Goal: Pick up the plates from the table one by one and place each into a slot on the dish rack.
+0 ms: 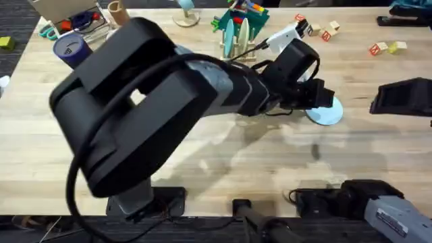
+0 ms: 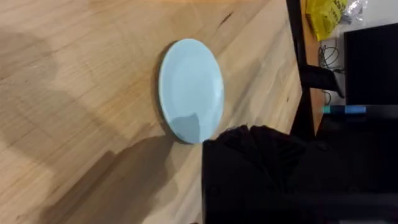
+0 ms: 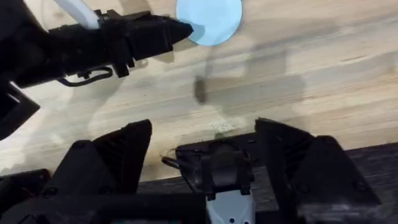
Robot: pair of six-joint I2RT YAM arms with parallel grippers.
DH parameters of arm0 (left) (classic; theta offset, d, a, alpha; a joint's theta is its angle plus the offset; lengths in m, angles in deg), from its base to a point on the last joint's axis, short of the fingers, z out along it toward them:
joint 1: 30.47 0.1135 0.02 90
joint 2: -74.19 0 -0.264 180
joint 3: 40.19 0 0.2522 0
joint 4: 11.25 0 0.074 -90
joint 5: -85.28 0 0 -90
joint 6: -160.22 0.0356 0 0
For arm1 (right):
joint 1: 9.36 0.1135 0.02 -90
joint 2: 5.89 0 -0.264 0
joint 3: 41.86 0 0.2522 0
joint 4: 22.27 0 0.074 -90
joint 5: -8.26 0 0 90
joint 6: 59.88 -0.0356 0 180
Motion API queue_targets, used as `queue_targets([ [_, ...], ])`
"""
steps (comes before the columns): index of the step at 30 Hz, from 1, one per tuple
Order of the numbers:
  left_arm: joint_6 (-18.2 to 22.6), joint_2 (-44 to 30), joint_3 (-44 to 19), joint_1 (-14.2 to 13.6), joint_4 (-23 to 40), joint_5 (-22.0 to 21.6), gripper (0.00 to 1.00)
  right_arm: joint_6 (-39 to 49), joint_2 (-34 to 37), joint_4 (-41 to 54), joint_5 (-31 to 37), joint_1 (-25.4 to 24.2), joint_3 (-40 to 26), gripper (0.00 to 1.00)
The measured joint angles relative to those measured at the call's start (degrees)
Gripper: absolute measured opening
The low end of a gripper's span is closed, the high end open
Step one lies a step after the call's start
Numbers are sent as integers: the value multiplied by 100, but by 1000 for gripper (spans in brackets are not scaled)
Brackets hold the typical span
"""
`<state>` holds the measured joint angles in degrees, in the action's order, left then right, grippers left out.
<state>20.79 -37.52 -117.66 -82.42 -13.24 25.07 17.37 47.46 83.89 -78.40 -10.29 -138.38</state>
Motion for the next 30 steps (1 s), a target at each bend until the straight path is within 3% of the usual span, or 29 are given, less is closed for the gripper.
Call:
queue_targets([
  [30,-114,-775,-55,0,-420,-343,39,2,1,1,-1,0,0,995],
])
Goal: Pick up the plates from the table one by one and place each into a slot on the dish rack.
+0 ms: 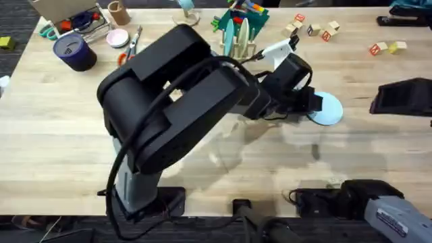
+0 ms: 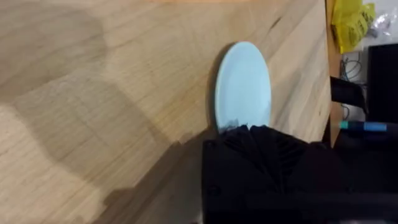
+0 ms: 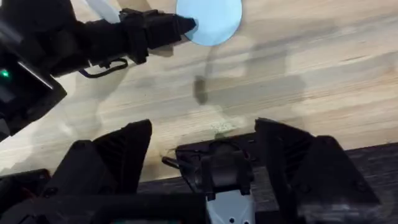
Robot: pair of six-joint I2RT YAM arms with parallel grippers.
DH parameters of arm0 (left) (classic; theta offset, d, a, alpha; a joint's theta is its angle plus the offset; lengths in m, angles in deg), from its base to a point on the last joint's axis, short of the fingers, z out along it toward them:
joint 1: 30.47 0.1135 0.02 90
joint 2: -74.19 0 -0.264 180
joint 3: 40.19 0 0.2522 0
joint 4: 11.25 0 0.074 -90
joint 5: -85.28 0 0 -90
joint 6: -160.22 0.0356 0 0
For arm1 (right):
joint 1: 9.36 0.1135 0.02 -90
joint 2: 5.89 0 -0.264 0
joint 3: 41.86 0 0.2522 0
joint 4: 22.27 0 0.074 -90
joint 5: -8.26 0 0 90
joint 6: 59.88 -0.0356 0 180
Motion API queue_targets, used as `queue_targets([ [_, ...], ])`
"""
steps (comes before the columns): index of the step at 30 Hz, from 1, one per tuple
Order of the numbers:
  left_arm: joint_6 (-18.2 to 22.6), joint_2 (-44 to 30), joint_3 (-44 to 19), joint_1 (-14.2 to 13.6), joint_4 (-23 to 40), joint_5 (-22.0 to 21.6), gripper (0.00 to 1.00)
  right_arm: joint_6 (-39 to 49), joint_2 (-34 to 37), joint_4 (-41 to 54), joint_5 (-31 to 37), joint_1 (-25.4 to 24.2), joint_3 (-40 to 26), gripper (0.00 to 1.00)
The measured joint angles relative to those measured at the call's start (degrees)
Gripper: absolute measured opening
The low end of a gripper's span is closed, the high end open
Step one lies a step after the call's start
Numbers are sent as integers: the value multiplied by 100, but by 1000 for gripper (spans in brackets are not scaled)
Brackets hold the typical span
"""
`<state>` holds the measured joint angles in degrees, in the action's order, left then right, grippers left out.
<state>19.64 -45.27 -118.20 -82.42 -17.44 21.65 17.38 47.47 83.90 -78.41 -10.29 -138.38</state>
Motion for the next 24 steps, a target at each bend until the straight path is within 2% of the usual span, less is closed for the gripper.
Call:
queue_targets([
  [16,-2,-76,-38,0,-45,-102,39,38,0,1,0,0,0,995],
  [24,5,-107,-120,-7,160,-215,39,38,0,1,0,0,0,995],
])
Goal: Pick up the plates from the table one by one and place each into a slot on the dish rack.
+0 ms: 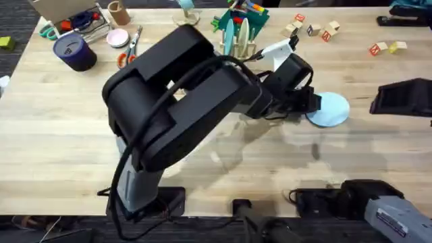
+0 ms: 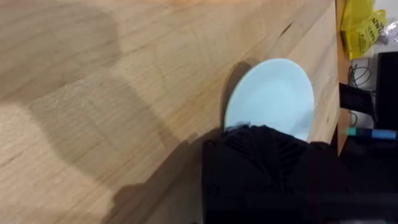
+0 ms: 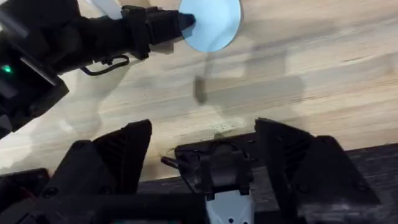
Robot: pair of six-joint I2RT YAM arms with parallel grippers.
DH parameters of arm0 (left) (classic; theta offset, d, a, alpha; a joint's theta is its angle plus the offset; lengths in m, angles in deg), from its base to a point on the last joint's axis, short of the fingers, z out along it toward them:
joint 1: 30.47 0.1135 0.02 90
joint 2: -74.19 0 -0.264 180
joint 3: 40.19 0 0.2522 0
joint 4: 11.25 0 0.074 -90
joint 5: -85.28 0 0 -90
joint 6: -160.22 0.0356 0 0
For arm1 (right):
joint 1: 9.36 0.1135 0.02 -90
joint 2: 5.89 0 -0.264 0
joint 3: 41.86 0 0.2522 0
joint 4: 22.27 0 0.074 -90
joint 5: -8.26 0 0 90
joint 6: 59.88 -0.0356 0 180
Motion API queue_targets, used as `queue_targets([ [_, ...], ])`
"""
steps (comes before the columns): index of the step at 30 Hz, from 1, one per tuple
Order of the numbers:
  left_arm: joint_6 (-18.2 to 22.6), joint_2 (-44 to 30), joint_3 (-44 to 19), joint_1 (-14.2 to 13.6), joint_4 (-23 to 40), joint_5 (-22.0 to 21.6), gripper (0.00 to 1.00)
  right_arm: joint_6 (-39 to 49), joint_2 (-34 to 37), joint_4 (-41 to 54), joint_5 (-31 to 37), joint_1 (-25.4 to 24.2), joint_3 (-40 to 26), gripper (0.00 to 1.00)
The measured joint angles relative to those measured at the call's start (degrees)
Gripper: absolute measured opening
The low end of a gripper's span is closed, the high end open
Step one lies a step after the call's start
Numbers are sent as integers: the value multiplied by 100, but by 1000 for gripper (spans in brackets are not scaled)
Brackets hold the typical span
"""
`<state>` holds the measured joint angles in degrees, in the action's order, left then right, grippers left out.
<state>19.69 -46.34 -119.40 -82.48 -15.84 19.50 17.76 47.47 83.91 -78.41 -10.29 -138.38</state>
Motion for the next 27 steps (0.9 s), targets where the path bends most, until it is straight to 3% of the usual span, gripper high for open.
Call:
queue_targets([
  [27,17,-70,-68,-9,-31,-4,39,-93,0,12,19,-2,0,995],
])
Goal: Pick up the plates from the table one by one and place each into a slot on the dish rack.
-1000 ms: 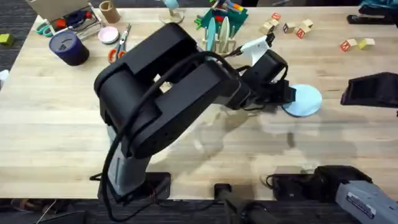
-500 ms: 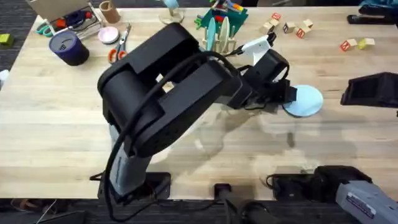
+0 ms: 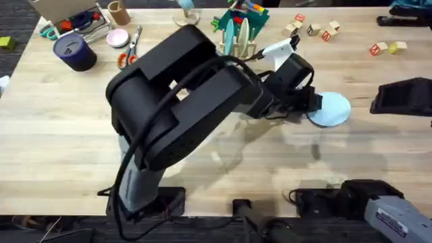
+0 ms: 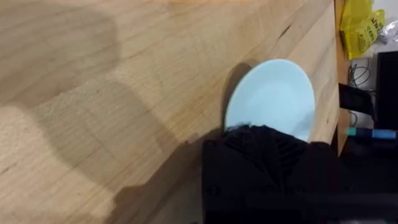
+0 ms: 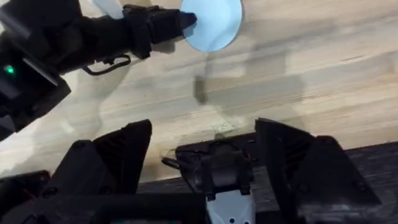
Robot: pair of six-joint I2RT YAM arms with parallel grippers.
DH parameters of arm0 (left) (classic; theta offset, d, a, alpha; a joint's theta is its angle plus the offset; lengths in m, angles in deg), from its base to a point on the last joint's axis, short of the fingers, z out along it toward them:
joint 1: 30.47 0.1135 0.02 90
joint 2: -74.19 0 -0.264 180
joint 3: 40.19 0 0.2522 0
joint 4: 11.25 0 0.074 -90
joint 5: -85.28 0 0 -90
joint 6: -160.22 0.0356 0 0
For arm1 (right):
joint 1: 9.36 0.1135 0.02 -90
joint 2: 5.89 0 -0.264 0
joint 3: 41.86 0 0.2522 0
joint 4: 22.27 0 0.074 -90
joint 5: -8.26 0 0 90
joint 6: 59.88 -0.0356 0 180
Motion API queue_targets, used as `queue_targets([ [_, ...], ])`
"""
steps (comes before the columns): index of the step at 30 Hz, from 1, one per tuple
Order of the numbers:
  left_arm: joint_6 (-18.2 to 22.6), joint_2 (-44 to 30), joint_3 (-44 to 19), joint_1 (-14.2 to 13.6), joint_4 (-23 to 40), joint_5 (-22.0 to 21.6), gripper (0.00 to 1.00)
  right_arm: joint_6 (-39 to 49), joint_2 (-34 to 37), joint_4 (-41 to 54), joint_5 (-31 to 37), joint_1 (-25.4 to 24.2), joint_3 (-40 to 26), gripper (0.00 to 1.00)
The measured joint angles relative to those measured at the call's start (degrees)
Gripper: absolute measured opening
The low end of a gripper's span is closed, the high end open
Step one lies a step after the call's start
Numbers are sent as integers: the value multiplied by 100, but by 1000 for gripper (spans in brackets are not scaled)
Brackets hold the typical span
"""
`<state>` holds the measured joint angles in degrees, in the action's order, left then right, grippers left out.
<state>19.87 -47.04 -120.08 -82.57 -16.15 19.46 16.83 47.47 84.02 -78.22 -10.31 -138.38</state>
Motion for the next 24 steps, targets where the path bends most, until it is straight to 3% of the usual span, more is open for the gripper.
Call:
queue_targets([
  [14,0,0,0,0,-2,-1,38,-895,0,-143,748,-4,0,995],
  [24,-1,-2,0,0,-2,-2,38,-1076,137,-358,869,-65,0,995],
])
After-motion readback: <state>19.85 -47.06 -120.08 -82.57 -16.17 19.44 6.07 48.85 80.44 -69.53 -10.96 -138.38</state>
